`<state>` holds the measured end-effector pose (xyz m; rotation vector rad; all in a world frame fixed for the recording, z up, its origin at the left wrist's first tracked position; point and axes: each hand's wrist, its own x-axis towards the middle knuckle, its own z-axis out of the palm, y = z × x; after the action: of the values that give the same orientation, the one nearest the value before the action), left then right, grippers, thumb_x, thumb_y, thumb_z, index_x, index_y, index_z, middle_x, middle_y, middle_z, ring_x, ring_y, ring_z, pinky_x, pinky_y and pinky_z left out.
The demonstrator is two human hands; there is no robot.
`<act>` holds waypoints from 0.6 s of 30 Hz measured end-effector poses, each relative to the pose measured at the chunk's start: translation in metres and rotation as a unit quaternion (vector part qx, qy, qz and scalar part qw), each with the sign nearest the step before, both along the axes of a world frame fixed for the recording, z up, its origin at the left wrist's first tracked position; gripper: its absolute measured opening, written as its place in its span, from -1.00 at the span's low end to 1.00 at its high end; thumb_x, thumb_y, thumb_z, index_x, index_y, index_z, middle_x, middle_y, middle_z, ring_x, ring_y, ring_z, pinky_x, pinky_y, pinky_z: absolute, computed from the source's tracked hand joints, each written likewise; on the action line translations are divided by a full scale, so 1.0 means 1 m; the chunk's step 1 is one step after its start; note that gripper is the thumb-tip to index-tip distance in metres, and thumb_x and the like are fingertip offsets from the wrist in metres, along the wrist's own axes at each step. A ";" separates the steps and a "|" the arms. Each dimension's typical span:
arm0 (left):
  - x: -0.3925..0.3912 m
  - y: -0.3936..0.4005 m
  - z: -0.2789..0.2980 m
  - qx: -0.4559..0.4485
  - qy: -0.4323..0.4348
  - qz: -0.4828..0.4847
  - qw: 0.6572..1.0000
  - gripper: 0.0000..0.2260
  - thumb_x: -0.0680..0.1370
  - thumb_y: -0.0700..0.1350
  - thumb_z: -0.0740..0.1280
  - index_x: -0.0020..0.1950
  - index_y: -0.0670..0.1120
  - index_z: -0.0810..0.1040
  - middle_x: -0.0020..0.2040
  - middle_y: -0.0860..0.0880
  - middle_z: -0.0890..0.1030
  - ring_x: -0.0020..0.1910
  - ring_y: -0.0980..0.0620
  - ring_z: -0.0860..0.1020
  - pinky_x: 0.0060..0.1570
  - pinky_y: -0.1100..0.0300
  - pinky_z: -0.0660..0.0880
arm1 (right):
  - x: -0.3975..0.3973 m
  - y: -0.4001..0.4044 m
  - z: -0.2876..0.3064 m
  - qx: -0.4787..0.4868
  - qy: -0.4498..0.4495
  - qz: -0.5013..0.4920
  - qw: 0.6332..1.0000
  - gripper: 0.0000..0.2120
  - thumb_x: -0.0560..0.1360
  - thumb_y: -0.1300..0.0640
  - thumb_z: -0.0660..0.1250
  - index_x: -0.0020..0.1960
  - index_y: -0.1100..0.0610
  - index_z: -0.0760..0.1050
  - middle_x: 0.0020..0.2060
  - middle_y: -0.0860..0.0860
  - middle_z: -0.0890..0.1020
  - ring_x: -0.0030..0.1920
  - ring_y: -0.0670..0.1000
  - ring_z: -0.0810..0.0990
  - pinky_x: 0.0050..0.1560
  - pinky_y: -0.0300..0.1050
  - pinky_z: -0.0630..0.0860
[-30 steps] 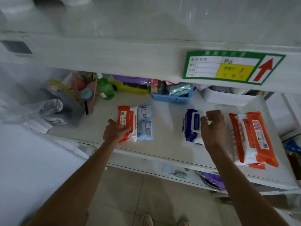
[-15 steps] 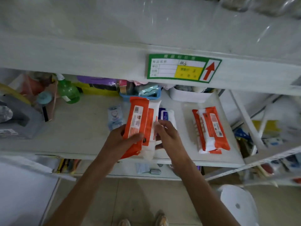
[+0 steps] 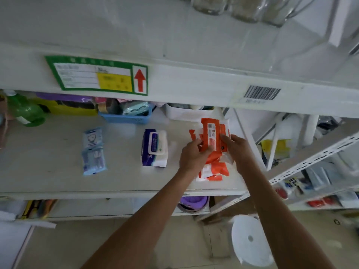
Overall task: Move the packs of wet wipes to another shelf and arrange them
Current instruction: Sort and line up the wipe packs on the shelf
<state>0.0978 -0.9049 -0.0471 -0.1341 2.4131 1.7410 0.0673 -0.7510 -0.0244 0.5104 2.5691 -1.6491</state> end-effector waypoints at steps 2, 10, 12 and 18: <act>0.004 0.007 -0.012 -0.061 0.026 0.020 0.998 -0.64 0.60 0.13 0.37 0.32 -0.03 0.58 0.22 0.00 0.69 0.15 0.00 0.68 0.10 0.18 0.58 | -0.017 0.008 -0.020 0.065 -0.017 0.004 0.998 -0.56 0.55 -0.16 0.37 0.22 0.16 0.64 -0.06 0.10 0.75 -0.16 0.04 0.72 -0.03 0.00 0.68; 0.005 0.025 -0.044 -0.134 0.036 0.050 0.989 -0.60 0.57 0.20 0.38 0.30 0.01 0.58 0.19 0.04 0.68 0.11 0.03 0.69 0.13 0.09 0.66 | -0.017 0.019 -0.056 0.213 0.019 0.046 0.976 -0.45 0.59 -0.28 0.26 0.35 0.11 0.49 0.06 0.07 0.74 -0.22 -0.06 0.67 -0.36 -0.29 0.51; 0.007 0.027 -0.040 -0.125 0.040 0.049 0.990 -0.61 0.57 0.22 0.37 0.30 0.03 0.57 0.20 0.05 0.68 0.12 0.04 0.69 0.15 0.08 0.66 | -0.018 0.022 -0.059 0.220 0.022 0.053 0.974 -0.43 0.58 -0.30 0.24 0.36 0.11 0.48 0.08 0.08 0.74 -0.21 -0.07 0.66 -0.34 -0.30 0.50; 0.058 -0.029 -0.022 -0.143 0.130 0.161 0.968 -0.74 0.60 0.15 0.33 0.16 0.01 0.54 0.01 0.10 0.67 -0.10 0.14 0.65 -0.05 0.30 0.63 | -0.002 0.010 -0.038 0.264 0.085 -0.018 0.961 -0.51 0.59 -0.30 0.22 0.33 0.03 0.42 0.20 0.12 0.60 0.05 0.12 0.66 -0.03 0.05 0.59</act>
<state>0.1562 -0.9340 -0.0694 -0.3732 2.9717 1.5999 0.0655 -0.7414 -0.0623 0.4494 3.1499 -1.0318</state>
